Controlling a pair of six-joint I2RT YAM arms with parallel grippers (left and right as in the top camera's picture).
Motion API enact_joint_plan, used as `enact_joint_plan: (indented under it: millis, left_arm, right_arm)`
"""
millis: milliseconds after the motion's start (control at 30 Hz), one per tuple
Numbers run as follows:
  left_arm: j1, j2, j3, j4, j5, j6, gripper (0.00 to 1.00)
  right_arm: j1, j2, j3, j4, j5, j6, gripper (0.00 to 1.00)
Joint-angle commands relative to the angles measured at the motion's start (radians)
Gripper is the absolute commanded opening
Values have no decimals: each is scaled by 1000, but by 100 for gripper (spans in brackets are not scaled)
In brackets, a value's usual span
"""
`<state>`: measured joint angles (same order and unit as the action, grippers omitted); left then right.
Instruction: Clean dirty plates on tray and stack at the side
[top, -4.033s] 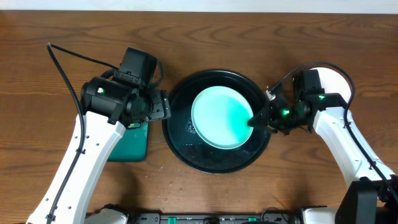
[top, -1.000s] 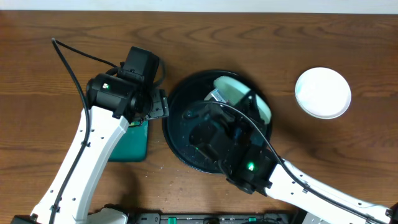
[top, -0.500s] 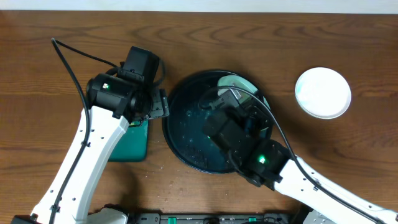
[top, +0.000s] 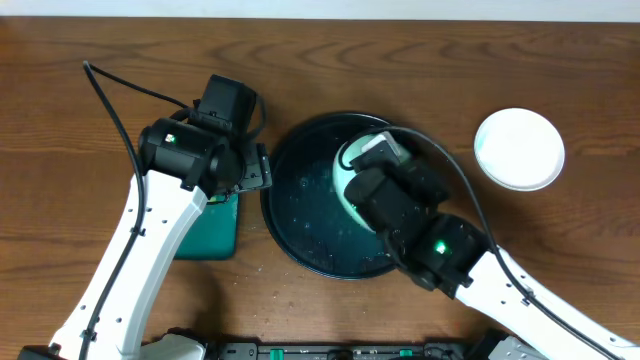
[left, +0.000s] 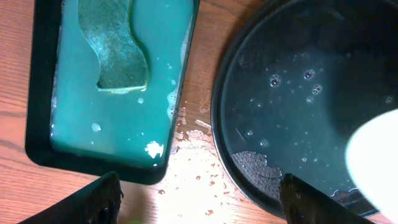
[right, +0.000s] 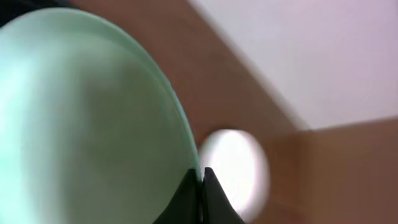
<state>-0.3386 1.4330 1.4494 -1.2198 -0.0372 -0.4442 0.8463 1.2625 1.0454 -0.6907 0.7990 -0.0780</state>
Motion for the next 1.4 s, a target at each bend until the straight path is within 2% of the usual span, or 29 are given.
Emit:
enact_joint_plan:
  millis: [0,100,200,433,567,600,767,967,1133,1300,1333,1367]
  left_arm:
    - [-1,7,-6,-4,-23,-2,82]
    - [0,7,-6,-8,-24,-2,82]
    - [-1,7,-6,-8,-24,-2,82]
    - [0,7,-6,-7,-24,-2,82]
    - [0,7,-6,-6,-24,-2,82]
    - [0,9,-6,-6,-24,-2,82]
    - [0,15,-6,-6,-24,-2,82]
    - [0,20,-6,9,-24,-2,82]
    - [0,23,-7,20,-24,-2,82]
    - [0,25,-6,21,-24,-2,82]
    - [0,25,-6,21,-24,-2,82]
    - [0,26,-6,21,-24,-2,82]
  right_arm:
    - [-84,9,20,-3,-408,321,1]
    - [-185,27,20,-37,-436,584,2]
    - [-303,41,20,-65,-424,698,2]
    - [-671,48,20,-60,-615,714,2]
    - [-922,59,20,-62,-731,713,2]
    - [-1045,74,20,-63,-785,713,2]
    - [-1268,155,20,-65,-843,713,2]
    - [-1384,305,20,-50,-842,713,2]
    - [-1392,411,20,37,-867,697,1]
    - [-1391,439,20,143,-950,682,1]
    - [-1390,439,21,160,-968,679,2]
    - [-1388,438,21,183,-1000,663,10]
